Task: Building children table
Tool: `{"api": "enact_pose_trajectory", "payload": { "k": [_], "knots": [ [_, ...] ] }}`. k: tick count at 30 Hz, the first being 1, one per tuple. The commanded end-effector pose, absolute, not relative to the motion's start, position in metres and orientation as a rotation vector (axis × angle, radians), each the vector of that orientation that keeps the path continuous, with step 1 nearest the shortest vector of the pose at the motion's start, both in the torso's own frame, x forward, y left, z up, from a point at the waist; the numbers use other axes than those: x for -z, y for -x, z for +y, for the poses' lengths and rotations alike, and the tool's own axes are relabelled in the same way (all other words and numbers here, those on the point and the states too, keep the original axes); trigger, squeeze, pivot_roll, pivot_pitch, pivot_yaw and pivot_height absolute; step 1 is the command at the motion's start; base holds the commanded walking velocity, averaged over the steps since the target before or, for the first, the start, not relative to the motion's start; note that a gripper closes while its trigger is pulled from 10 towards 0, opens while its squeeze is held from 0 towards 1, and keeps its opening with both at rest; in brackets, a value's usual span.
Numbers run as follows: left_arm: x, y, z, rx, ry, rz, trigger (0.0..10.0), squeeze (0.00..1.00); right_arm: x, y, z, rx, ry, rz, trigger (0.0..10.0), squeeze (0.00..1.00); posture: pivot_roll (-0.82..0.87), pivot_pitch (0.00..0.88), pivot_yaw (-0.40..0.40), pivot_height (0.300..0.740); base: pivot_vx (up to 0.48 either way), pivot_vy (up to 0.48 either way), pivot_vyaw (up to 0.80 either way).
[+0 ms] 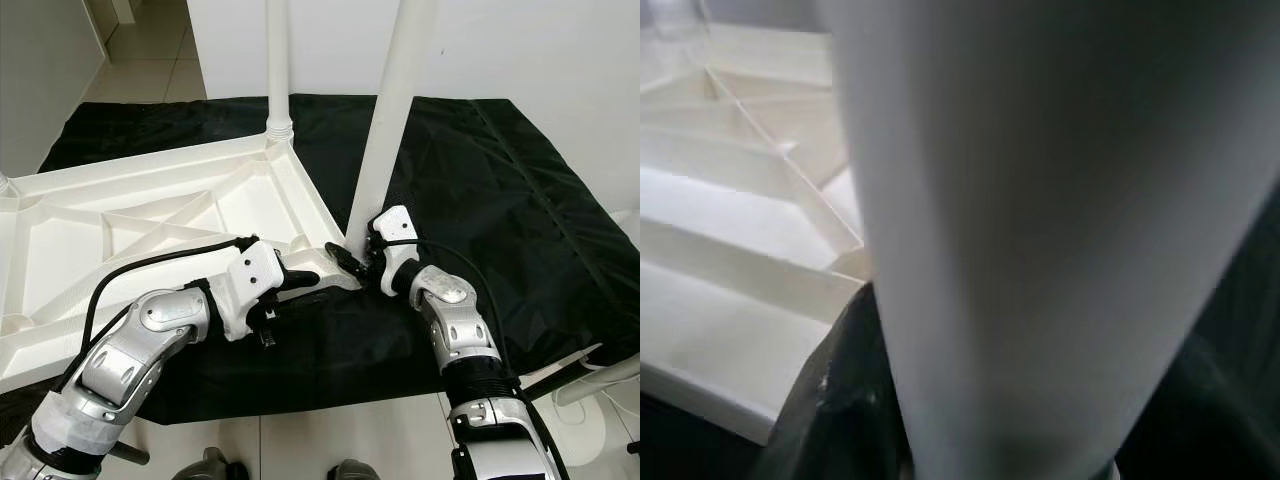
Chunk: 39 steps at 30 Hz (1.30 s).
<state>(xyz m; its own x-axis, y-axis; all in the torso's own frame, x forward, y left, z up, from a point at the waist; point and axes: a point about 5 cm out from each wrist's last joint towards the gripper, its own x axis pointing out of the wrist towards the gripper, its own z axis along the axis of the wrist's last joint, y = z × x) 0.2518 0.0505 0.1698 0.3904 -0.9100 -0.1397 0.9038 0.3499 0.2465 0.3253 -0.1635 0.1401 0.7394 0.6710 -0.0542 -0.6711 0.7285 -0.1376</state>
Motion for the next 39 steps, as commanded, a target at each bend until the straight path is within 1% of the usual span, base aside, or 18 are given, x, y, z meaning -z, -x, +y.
{"api": "enact_pose_trajectory", "payload": {
  "k": [1,2,10,11,16,18,19,20,22,23,25,26,27,29,30,37,38,39],
  "knots": [
    [-0.173,-0.251,0.050,1.152,-0.322,-0.052,10.0,0.00,-0.134,-0.322,-0.161,-0.767,0.156,0.023,0.0,0.00,-0.12,0.017,0.003,0.740,0.000,0.000,0.00],
    [-0.173,-0.251,0.050,1.154,-0.325,-0.055,10.0,0.00,-0.132,-0.320,-0.161,-0.756,0.144,0.023,10.0,0.00,-0.12,0.017,0.008,0.740,0.000,0.000,0.00],
    [-0.175,-0.253,0.048,1.156,-0.327,-0.061,10.0,0.00,-0.126,-0.314,-0.158,-0.633,0.102,0.016,10.0,0.00,-0.13,0.023,0.016,0.740,0.000,0.000,0.00],
    [-0.174,-0.253,0.048,1.156,-0.327,-0.062,10.0,0.00,-0.123,-0.313,-0.157,-0.577,0.094,0.025,10.0,0.00,-0.14,0.026,0.019,0.740,0.000,0.000,0.00],
    [-0.175,-0.254,0.047,1.155,-0.327,-0.064,10.0,0.00,-0.122,-0.312,-0.154,-0.503,0.098,0.021,10.0,0.00,-0.14,0.026,0.019,0.740,0.000,0.000,0.00],
    [-0.176,-0.255,0.046,1.147,-0.324,-0.068,10.0,0.00,-0.121,-0.311,-0.149,-0.410,0.075,0.029,10.0,0.00,-0.14,0.030,0.016,0.740,0.000,0.000,0.00],
    [-0.176,-0.255,0.046,1.147,-0.324,-0.068,10.0,0.00,-0.121,-0.311,-0.149,-0.410,0.075,0.029,10.0,0.00,-0.14,0.030,0.016,0.740,0.000,0.000,0.00],
    [-0.176,-0.256,0.046,1.143,-0.321,-0.071,10.0,0.00,-0.121,-0.309,-0.146,-0.342,0.050,0.036,10.0,0.00,-0.14,0.030,0.016,0.740,0.000,0.000,0.00],
    [-0.176,-0.256,0.046,1.143,-0.321,-0.071,10.0,0.00,-0.121,-0.309,-0.146,-0.342,0.050,0.036,10.0,0.00,-0.14,0.030,0.016,0.740,0.000,0.000,0.00],
    [-0.177,-0.257,0.046,1.134,-0.319,-0.073,10.0,0.00,-0.120,-0.307,-0.142,-0.252,0.031,0.039,10.0,0.00,-0.15,0.033,0.014,0.740,0.000,0.000,0.00],
    [-0.177,-0.257,0.046,1.134,-0.319,-0.073,10.0,0.00,-0.120,-0.307,-0.142,-0.252,0.031,0.039,10.0,0.00,-0.15,0.033,0.014,0.740,0.000,0.000,0.00],
    [-0.177,-0.259,0.046,1.123,-0.317,-0.077,10.0,0.00,-0.120,-0.304,-0.138,-0.153,0.001,0.035,10.0,0.00,-0.15,0.036,0.013,0.740,0.000,0.000,0.00],
    [-0.177,-0.259,0.046,1.123,-0.317,-0.077,10.0,0.00,-0.120,-0.304,-0.138,-0.153,0.001,0.035,10.0,0.00,-0.15,0.036,0.013,0.740,0.000,0.000,0.00],
    [-0.178,-0.261,0.046,1.103,-0.312,-0.084,10.0,0.00,-0.120,-0.299,-0.129,0.006,-0.038,0.024,10.0,0.00,-0.15,0.036,0.007,0.740,0.000,0.000,0.00],
    [-0.179,-0.261,0.046,1.098,-0.311,-0.085,10.0,0.00,-0.120,-0.297,-0.127,0.044,-0.055,0.023,10.0,0.00,-0.15,0.036,0.007,0.740,0.000,0.000,0.00],
    [-0.180,-0.264,0.047,1.083,-0.306,-0.088,10.0,0.00,-0.127,-0.297,-0.120,0.010,-0.060,-0.001,10.0,0.00,-0.15,0.055,0.002,0.740,0.000,0.000,0.00],
    [-0.181,-0.264,0.047,1.078,-0.304,-0.088,10.0,0.00,-0.130,-0.297,-0.121,0.002,-0.063,-0.013,10.0,1.00,-0.14,0.057,0.002,0.740,0.000,0.000,0.00],
    [-0.181,-0.264,0.047,1.078,-0.304,-0.088,10.0,0.00,-0.130,-0.297,-0.121,0.002,-0.063,-0.013,10.0,1.00,-0.14,0.057,0.002,0.740,0.000,0.000,0.00]
  ]
}}
